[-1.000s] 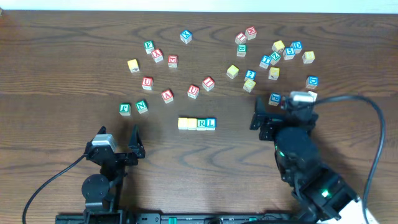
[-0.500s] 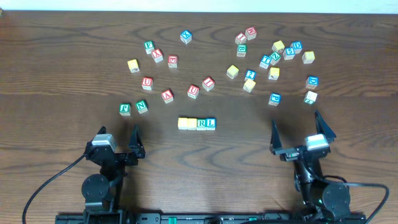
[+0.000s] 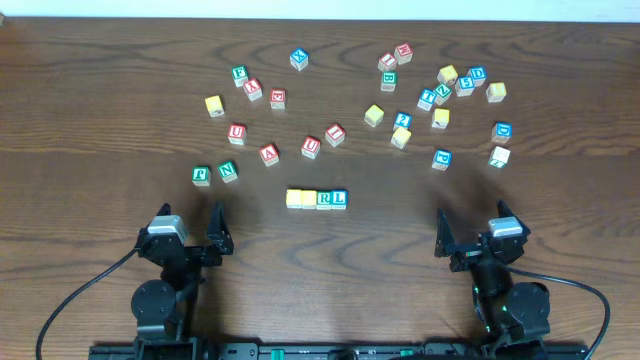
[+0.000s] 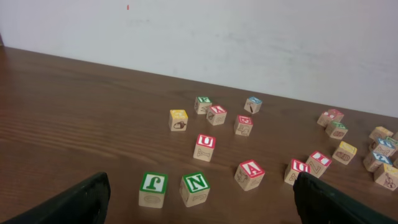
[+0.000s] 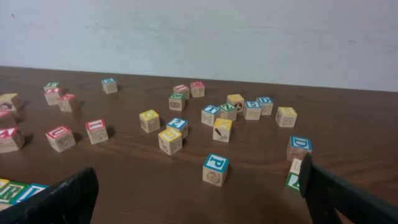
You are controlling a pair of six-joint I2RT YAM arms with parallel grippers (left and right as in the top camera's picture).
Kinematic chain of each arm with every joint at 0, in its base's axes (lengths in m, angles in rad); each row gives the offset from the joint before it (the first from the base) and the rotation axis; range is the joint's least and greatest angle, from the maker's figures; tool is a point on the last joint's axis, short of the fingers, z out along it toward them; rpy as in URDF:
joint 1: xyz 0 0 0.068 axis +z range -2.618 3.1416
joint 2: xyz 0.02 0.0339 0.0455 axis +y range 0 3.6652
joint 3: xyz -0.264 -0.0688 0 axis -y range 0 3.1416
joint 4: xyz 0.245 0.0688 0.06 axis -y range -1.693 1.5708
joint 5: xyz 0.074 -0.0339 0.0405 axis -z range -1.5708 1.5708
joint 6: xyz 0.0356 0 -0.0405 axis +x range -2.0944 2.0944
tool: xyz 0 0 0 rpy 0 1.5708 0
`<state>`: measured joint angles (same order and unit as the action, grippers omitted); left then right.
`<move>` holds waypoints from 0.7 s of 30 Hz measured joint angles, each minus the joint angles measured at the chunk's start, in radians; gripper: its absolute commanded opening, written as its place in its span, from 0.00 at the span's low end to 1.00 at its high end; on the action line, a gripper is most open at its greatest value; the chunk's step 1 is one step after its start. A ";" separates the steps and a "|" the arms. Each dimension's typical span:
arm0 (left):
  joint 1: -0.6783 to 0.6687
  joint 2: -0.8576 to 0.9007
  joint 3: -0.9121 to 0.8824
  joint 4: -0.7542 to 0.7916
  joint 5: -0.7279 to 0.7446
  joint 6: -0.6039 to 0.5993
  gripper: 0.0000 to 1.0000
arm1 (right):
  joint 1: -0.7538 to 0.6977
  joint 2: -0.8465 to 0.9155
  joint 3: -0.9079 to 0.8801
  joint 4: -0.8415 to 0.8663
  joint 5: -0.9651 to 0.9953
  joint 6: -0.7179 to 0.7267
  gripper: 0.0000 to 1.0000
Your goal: Spell out CORL
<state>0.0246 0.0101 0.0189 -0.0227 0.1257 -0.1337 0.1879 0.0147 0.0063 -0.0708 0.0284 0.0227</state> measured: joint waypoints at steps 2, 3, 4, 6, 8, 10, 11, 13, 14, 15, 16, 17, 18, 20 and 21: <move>0.000 0.000 0.000 0.000 0.000 0.000 0.92 | -0.006 0.000 0.000 0.000 -0.002 0.004 0.99; 0.000 0.000 0.000 0.000 0.000 0.000 0.92 | -0.008 0.000 0.000 0.000 -0.002 0.005 0.99; 0.000 0.000 0.000 0.000 0.000 0.000 0.92 | -0.012 0.000 0.000 0.000 -0.003 0.008 0.99; 0.000 0.000 0.000 0.000 0.000 0.000 0.92 | -0.024 0.000 0.000 0.000 -0.003 0.011 0.99; 0.000 0.000 0.000 0.000 0.000 0.000 0.93 | -0.041 0.000 0.000 0.000 -0.003 0.012 0.99; 0.000 0.000 0.000 0.000 0.000 0.000 0.93 | -0.056 0.000 0.000 0.000 -0.003 0.012 0.99; 0.000 0.000 0.000 0.000 0.000 0.000 0.93 | -0.059 0.000 0.000 0.000 -0.003 0.012 0.99; 0.000 0.000 0.000 0.000 0.000 0.000 0.92 | -0.060 0.000 0.000 0.000 -0.003 0.012 0.99; 0.000 0.000 0.000 0.000 0.000 0.000 0.93 | -0.060 0.000 0.000 0.000 -0.003 0.012 0.99; 0.000 0.000 0.000 0.000 0.000 0.000 0.92 | -0.060 0.000 0.000 0.000 -0.003 0.012 0.99; 0.000 0.000 0.000 0.000 0.000 0.000 0.92 | -0.060 0.000 0.000 0.000 -0.003 0.012 0.99; 0.000 0.000 0.000 0.000 0.000 0.000 0.93 | -0.060 0.000 0.000 0.000 -0.003 0.012 0.99; 0.000 0.000 0.000 0.000 0.000 0.000 0.92 | -0.060 0.000 0.000 0.000 -0.003 0.012 0.99; 0.000 0.000 0.000 0.000 0.000 0.000 0.92 | -0.060 0.000 0.000 0.000 -0.003 0.012 0.99; 0.000 0.000 0.000 0.000 0.000 0.000 0.92 | -0.060 0.000 0.000 0.000 -0.003 0.012 0.99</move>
<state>0.0246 0.0101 0.0193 -0.0227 0.1257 -0.1337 0.1280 0.0147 0.0063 -0.0704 0.0250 0.0349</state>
